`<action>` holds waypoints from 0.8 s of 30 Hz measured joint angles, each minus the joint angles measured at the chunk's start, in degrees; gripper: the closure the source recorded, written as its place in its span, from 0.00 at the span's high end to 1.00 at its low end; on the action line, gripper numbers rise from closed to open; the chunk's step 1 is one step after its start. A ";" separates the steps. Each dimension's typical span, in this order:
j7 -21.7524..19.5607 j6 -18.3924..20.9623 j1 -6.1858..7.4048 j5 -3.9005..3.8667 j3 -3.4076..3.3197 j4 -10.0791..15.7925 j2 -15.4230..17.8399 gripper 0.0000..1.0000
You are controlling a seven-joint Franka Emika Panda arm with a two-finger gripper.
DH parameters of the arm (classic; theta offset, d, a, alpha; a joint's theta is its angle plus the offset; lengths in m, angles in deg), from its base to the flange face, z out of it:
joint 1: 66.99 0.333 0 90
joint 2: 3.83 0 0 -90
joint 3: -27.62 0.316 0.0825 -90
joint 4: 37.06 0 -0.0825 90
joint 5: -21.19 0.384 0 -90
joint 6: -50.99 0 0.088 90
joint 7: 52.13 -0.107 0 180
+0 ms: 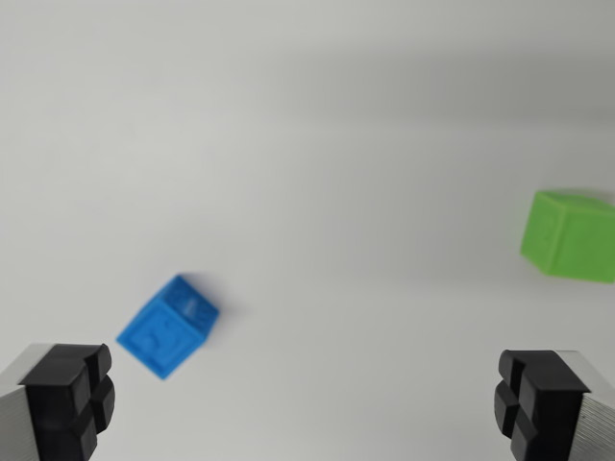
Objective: Stack cube
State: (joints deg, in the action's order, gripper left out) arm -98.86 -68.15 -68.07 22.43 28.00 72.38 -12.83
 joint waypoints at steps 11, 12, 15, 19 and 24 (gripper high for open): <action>1.04 -1.58 0.38 0.00 0.19 2.02 0.29 1.00; 1.18 -1.82 0.42 0.00 0.24 2.26 0.31 1.00; 1.70 -2.60 0.52 0.00 0.37 3.20 0.44 1.00; 2.29 -3.58 0.73 0.00 0.56 4.41 0.63 1.00; 3.25 -5.07 1.07 0.00 0.76 6.15 0.85 1.00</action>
State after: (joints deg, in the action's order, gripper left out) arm -95.62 -73.22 -67.00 22.43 28.77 78.53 -11.98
